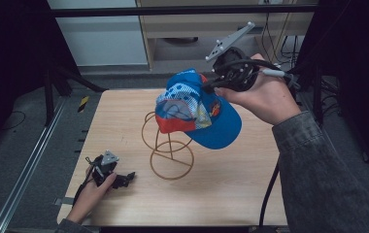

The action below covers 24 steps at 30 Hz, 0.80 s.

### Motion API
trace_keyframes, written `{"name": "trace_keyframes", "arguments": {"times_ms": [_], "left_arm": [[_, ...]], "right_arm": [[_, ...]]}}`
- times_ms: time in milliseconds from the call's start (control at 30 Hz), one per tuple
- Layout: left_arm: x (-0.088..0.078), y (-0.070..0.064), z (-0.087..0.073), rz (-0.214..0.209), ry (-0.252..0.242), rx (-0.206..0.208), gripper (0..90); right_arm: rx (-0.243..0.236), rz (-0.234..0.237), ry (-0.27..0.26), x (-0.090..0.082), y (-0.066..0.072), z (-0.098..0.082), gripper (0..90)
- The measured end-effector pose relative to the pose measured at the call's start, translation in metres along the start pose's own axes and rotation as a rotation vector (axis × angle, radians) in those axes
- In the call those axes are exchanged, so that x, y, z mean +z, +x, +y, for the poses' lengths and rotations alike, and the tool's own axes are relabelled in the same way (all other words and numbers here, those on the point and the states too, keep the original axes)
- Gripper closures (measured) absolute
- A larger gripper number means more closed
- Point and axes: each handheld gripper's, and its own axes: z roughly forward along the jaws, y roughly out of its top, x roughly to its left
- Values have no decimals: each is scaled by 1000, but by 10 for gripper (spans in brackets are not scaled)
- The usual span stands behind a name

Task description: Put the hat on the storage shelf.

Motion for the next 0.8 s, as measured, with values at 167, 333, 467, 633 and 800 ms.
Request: {"name": "trace_keyframes", "arguments": {"times_ms": [167,333,467,633,800], "left_arm": [[0,0,0,0,0,0,0],[0,0,0,0,0,0,0],[0,0,0,0,0,0,0],[0,0,0,-1,0,0,0],[0,0,0,-1,1,0,0]], "right_arm": [[-1,2,-5,3,0,3,900],[-8,10,-10,9,1,7,900],[-6,18,-24,16,3,10,900],[-10,36,-40,28,6,16,900],[-16,48,-51,37,10,23,900]]}}
